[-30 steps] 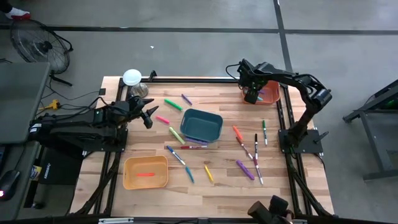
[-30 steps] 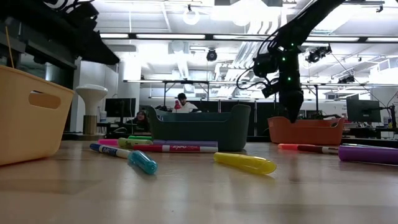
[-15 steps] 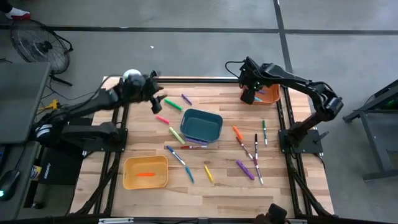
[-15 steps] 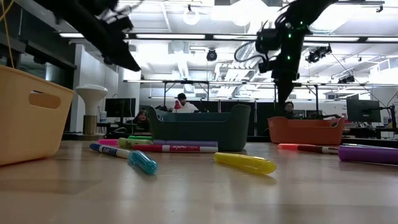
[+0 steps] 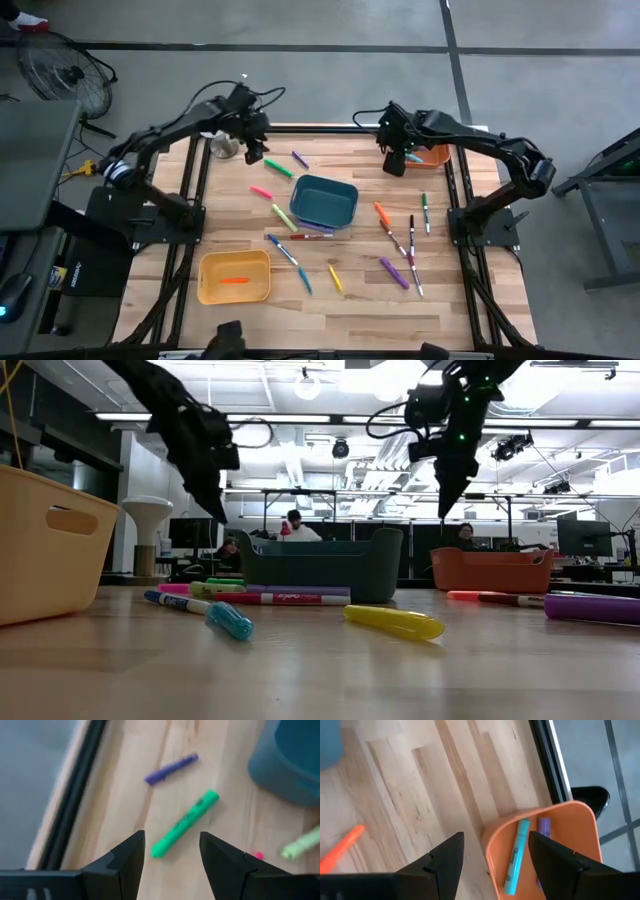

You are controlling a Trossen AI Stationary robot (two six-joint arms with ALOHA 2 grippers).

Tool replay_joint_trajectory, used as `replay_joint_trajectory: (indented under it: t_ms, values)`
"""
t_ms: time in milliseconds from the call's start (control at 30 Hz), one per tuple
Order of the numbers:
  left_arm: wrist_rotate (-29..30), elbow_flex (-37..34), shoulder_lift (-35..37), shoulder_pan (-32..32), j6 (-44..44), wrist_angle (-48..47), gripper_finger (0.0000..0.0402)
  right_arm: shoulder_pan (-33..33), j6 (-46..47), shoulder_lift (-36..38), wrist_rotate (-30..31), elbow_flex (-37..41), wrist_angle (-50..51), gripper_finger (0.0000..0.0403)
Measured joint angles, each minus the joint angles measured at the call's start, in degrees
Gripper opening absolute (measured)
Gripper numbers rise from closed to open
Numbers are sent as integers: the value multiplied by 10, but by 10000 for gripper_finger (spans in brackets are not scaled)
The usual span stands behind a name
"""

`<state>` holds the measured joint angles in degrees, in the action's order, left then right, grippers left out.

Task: Pick & Place Markers
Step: Put the green highlighter pen into the orange bin

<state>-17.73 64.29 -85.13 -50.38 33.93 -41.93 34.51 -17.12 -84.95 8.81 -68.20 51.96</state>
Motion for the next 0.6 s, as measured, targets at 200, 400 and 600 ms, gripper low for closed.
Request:
replay_joint_trajectory:
  t_ms: [200, 400, 600]
  values:
    - [57, 37, -58, 50, 60, -31, 185, -15, -12, 0, 1, 0, -4, 211]
    - [98, 36, -70, 98, 116, -30, 185, -28, -14, 0, 1, 0, -10, 211]
    - [110, 36, -70, 119, 124, -14, 185, -45, -14, 0, -2, 0, -11, 211]
